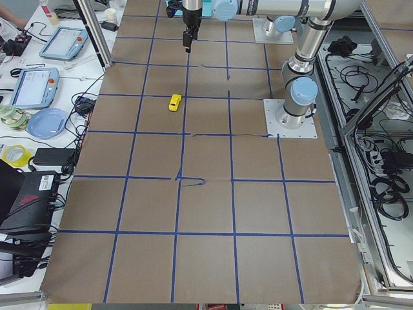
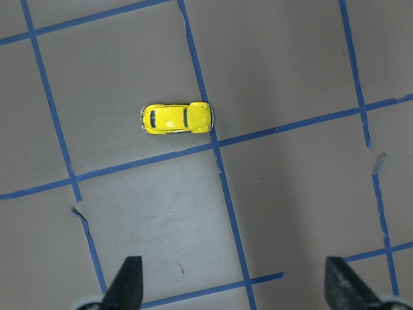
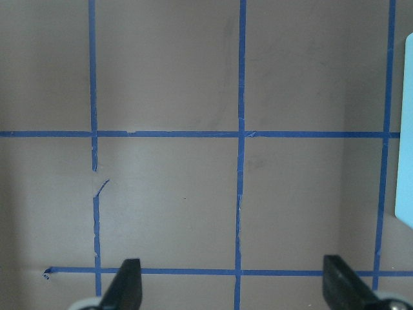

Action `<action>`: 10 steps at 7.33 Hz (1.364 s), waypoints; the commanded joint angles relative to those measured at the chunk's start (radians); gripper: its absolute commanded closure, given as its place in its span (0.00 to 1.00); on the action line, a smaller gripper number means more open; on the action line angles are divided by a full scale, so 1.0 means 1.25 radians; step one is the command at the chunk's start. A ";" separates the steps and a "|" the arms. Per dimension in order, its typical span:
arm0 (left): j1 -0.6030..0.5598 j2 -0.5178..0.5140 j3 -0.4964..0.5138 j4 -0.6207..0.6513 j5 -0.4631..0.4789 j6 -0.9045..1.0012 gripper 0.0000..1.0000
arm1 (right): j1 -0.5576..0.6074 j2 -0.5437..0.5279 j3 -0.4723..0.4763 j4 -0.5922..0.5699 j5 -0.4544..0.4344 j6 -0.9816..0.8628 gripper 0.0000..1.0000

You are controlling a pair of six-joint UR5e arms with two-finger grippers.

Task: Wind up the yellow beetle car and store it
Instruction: 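Lower the left gripper down onto the yellow toy car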

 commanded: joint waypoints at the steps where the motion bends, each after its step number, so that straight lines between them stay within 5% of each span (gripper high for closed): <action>1: 0.005 -0.035 -0.094 0.102 0.004 0.182 0.00 | 0.000 0.000 0.000 0.001 0.000 0.000 0.00; 4: 0.005 -0.135 -0.173 0.274 0.010 0.414 0.00 | 0.000 0.000 0.000 -0.001 0.000 0.000 0.00; 10: 0.036 -0.313 -0.153 0.451 0.048 1.021 0.00 | 0.000 0.000 0.000 -0.001 0.000 0.000 0.00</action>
